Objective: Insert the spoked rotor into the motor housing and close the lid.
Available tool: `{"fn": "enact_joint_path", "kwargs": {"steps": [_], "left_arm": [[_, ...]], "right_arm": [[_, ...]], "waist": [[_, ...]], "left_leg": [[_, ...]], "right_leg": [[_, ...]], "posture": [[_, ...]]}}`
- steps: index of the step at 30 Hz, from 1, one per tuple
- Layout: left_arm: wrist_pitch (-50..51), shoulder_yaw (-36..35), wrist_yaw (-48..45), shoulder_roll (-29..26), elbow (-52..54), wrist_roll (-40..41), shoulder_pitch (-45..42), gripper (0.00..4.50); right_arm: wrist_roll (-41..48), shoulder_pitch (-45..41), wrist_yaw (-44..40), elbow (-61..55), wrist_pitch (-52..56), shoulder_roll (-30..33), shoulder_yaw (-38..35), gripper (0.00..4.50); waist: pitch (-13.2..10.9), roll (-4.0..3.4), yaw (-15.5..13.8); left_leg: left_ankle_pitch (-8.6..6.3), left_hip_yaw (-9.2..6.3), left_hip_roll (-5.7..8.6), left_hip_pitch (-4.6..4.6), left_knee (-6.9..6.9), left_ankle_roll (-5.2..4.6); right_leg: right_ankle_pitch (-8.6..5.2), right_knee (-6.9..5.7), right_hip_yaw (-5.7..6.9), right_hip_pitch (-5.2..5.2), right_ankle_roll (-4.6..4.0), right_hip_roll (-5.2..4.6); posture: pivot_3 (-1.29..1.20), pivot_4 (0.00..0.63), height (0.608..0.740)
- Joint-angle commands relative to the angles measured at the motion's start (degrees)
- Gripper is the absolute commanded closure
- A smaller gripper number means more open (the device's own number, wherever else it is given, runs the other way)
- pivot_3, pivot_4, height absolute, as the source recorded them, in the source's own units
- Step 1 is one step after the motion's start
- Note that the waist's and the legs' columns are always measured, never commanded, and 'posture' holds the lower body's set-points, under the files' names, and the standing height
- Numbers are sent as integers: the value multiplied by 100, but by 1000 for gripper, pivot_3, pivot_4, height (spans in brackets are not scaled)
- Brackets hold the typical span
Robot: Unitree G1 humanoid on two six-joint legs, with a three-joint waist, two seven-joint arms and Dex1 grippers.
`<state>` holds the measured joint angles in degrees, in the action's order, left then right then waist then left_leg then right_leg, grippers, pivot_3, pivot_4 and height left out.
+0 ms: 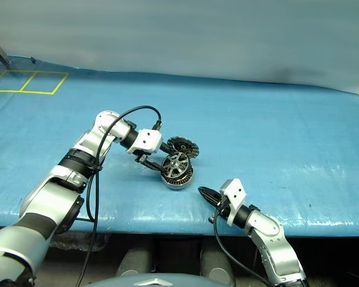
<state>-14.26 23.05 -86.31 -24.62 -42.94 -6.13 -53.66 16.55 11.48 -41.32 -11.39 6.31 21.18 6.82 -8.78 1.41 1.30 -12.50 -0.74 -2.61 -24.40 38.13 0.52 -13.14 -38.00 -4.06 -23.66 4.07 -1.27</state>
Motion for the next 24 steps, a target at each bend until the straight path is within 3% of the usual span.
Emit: {"fn": "enact_joint_path", "kwargs": {"steps": [1, 14, 24], "left_arm": [[-24, -70, 3, 24, 40, 46, -157, 1724], [622, -414, -339, -305, 820, 672, 193, 1724], [1036, -750, 100, -539, 1605, 1003, 823, 1724]], "right_arm": [[41, -53, 1, -56, -86, -14, -52, 4500], [43, -114, 29, -154, -47, 49, -107, 4500], [16, -301, 204, -356, 100, 91, -163, 4500]], "waist": [[0, 0, 0], [0, -1, 12], [0, -3, 7]], "left_leg": [[0, 0, 0, 0, 0, 0], [0, 0, -1, 0, -2, 0], [0, 1, -1, 2, -3, 0]], "right_leg": [[0, 0, 0, 0, 0, 0], [-1, 0, -1, -1, -1, 0], [-1, 0, -1, 0, -2, -1]], "posture": [[0, 150, 740], [0, 150, 740], [0, 150, 740]]}}
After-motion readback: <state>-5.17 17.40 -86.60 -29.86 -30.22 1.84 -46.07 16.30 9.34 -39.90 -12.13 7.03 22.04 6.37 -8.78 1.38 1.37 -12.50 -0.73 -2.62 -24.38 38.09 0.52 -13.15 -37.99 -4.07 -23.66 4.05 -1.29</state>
